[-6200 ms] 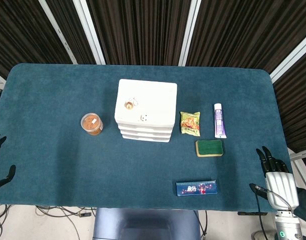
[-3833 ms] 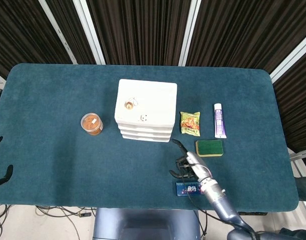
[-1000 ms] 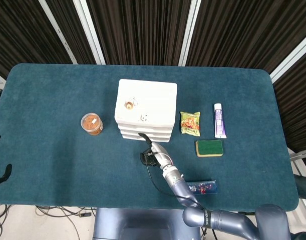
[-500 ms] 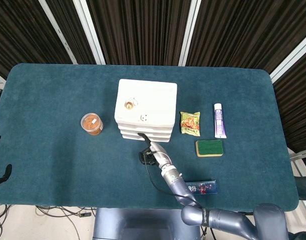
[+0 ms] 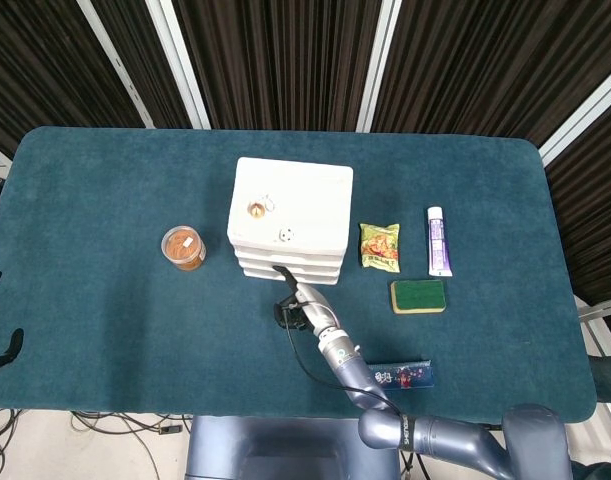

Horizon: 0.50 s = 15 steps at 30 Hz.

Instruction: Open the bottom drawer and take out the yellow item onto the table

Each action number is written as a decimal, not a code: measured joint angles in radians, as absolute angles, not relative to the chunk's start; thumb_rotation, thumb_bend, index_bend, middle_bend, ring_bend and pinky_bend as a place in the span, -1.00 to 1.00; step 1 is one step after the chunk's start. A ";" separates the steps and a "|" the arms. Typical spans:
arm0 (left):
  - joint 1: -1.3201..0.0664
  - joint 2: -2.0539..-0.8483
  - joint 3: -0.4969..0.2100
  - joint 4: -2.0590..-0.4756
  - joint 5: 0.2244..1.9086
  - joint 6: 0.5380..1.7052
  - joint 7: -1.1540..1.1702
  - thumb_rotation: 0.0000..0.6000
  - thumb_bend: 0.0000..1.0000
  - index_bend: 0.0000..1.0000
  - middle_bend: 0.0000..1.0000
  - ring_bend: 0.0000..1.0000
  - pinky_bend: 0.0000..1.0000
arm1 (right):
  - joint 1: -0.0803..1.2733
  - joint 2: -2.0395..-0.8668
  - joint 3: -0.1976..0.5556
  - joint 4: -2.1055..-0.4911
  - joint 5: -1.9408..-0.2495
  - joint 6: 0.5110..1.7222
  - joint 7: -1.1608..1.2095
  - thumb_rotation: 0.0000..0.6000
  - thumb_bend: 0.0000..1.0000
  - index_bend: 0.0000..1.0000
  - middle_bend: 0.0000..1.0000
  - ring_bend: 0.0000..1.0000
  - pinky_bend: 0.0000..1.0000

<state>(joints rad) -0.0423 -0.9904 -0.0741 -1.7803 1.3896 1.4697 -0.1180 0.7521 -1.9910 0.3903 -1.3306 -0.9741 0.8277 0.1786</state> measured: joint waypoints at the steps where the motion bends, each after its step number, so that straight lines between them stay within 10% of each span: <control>1: -0.042 -0.990 -0.074 -1.781 1.390 1.470 -0.118 1.00 -0.19 -0.93 -1.00 -1.00 -1.00 | 0.753 -1.991 0.391 -1.331 -0.974 0.827 0.179 1.00 0.28 -0.86 0.77 0.83 0.89; 15: -0.042 -0.990 -0.075 -1.781 1.390 1.472 -0.118 1.00 -0.19 -0.93 -1.00 -1.00 -1.00 | 0.760 -1.987 0.392 -1.339 -0.970 0.826 0.176 1.00 0.28 -0.86 0.77 0.83 0.89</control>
